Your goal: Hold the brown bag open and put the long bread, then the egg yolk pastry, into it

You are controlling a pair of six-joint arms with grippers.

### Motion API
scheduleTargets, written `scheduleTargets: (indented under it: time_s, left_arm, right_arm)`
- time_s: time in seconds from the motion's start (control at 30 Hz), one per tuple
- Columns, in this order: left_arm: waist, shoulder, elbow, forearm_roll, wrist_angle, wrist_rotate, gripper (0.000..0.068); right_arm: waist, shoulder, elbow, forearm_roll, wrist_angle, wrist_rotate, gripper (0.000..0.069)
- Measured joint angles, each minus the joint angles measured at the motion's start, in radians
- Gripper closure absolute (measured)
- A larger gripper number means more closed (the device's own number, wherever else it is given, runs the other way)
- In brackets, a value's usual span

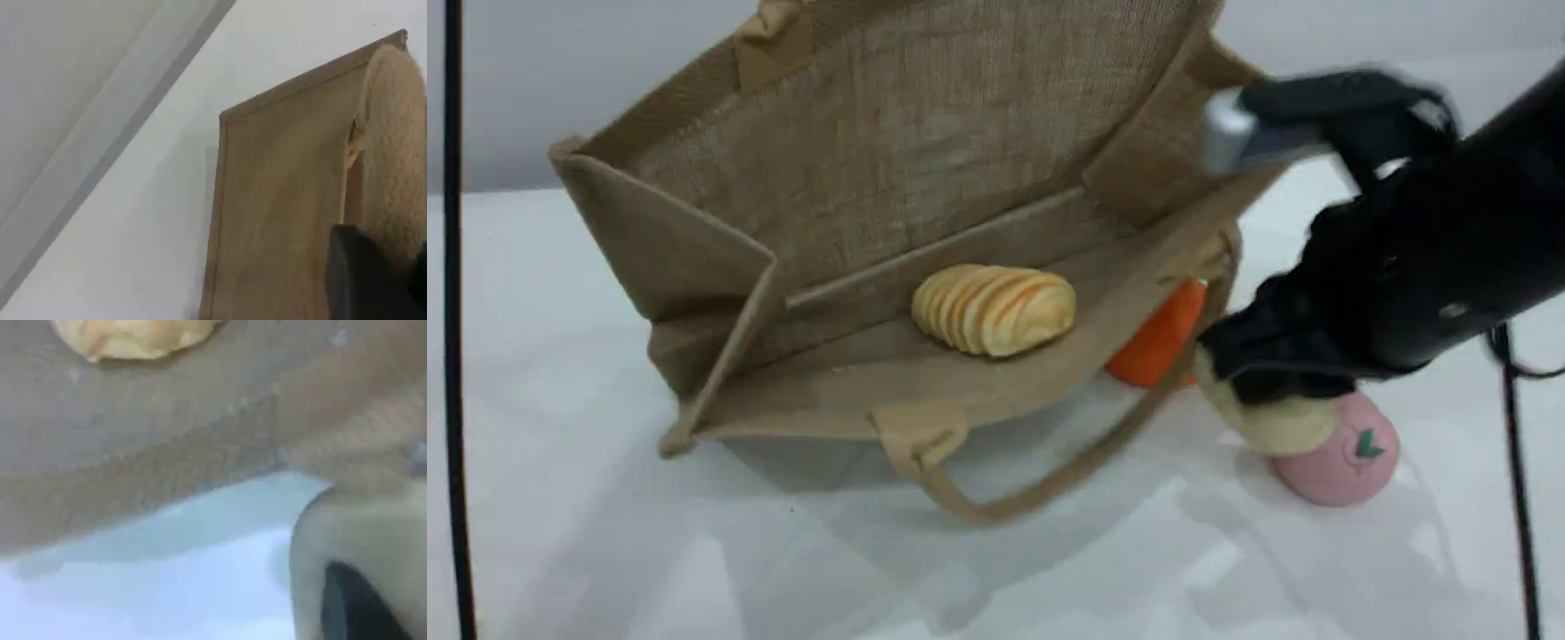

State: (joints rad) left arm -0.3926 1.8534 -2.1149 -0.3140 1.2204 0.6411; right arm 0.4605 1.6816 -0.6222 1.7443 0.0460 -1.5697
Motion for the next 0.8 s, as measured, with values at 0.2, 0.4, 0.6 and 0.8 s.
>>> scheduleTargets:
  time_s: [0.2, 0.4, 0.6, 0.8]
  left_arm:
    - [0.0, 0.0, 0.0, 0.0, 0.0, 0.0, 0.0592]
    - [0.0, 0.0, 0.0, -0.012, 0.001, 0.001, 0.0592]
    - [0.0, 0.0, 0.0, -0.083, 0.001, 0.001, 0.0592]
    - [0.0, 0.0, 0.0, -0.09, 0.001, 0.001, 0.0592]
  right_arm:
    - [0.0, -0.168, 0.059, 0.0, -0.034, 0.0, 0.0636]
    - [0.0, -0.285, 0.064, 0.0, 0.093, 0.0, 0.0639]
    - [0.0, -0.224, 0.004, -0.004, 0.21, 0.04, 0.064]
    - [0.0, -0.094, -0.11, -0.001, 0.241, 0.017, 0.0643]
